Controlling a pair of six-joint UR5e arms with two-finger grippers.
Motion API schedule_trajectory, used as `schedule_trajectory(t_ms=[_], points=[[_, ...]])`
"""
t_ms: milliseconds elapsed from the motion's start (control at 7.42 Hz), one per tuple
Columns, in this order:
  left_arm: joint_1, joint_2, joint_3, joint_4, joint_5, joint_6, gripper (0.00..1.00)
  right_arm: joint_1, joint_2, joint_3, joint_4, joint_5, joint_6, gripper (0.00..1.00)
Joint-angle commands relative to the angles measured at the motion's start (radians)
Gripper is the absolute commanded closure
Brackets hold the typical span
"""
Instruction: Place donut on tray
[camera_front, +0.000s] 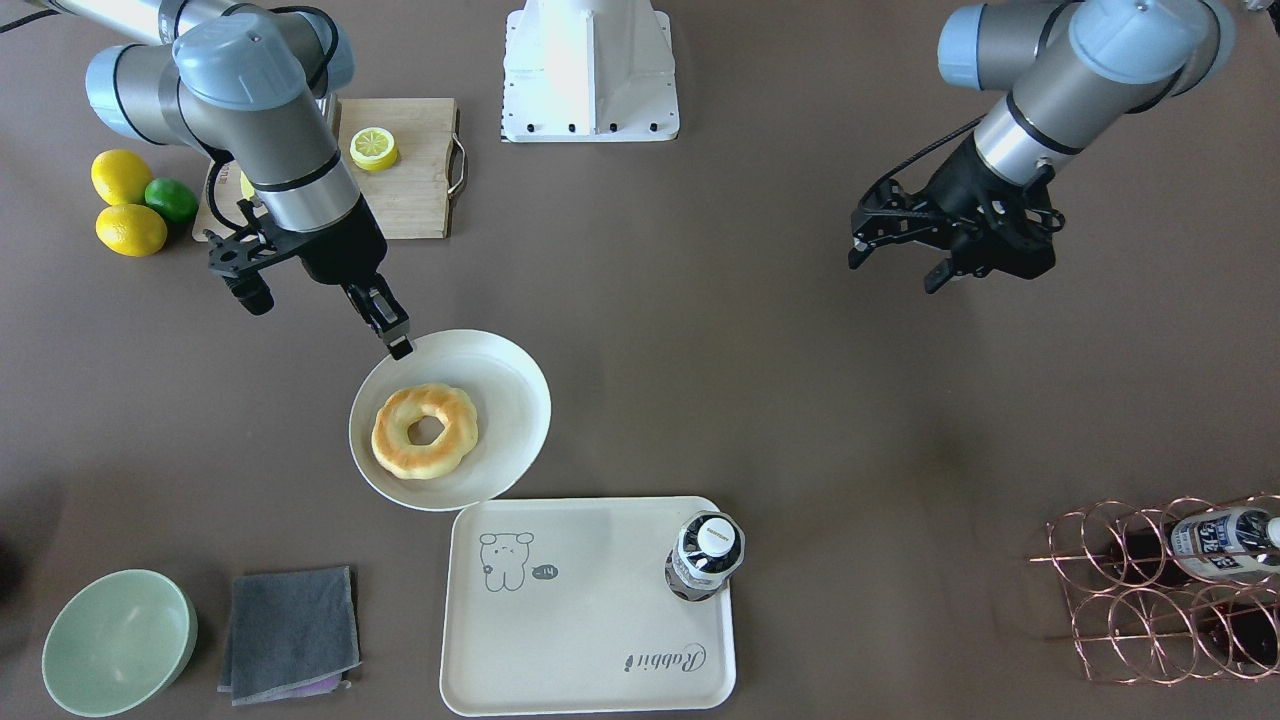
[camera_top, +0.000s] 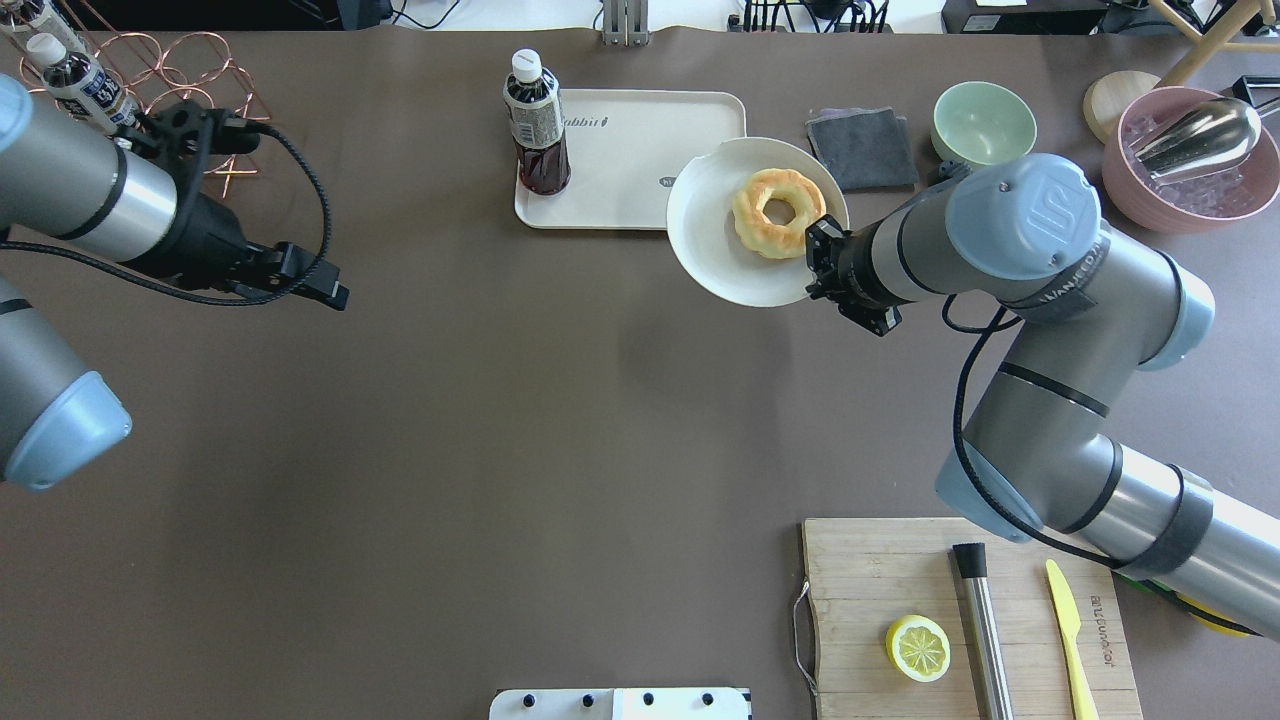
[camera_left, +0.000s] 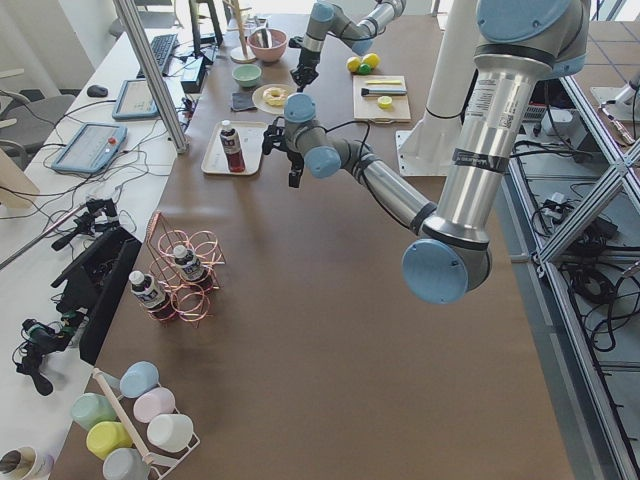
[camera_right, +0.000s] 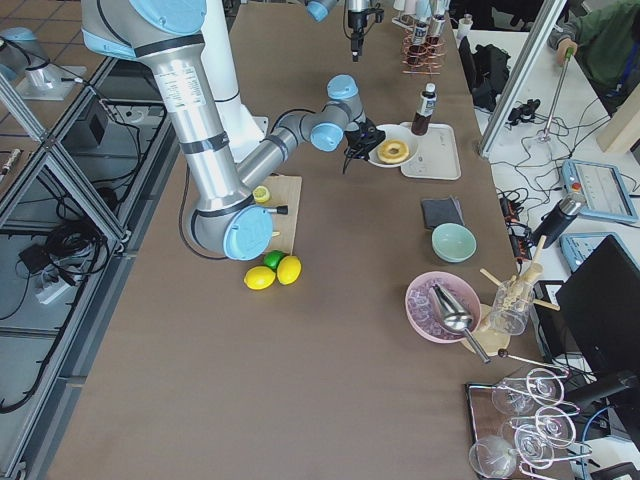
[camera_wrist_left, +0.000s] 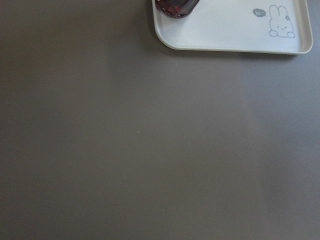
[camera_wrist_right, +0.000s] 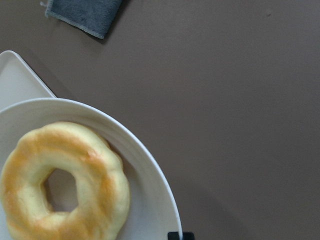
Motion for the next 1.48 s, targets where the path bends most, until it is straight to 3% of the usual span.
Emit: schedule_trajectory(t_ms=[0, 270, 404, 674, 943, 1213, 1348], points=[[-0.131, 0.148, 0.034, -0.072, -0.065, 0.225, 0.01, 0.048, 0.228, -0.278, -0.028, 0.008, 0.016, 1.0], [-0.166, 0.188, 0.038, -0.095, -0.084, 0.267, 0.01, 0.06, 0.416, -0.551, -0.019, 0.013, 0.018, 1.0], [-0.172, 0.191, 0.042, -0.1, -0.083, 0.267, 0.02, 0.06, 0.451, -0.604, -0.005, 0.013, 0.021, 1.0], [-0.185, 0.205, 0.042, -0.106, -0.084, 0.267, 0.01, 0.054, 0.526, -0.803, 0.153, 0.005, 0.024, 1.0], [-0.186, 0.202, 0.044, -0.106, -0.084, 0.267, 0.01, 0.046, 0.535, -0.824, 0.164, -0.007, 0.017, 1.0], [-0.185, 0.194, 0.045, -0.106, -0.084, 0.265, 0.01, 0.042, 0.528, -0.814, 0.156, -0.012, -0.149, 0.01], [-0.185, 0.188, 0.054, -0.106, -0.086, 0.267, 0.01, 0.045, 0.514, -0.801, 0.158, -0.01, -0.164, 0.0]])
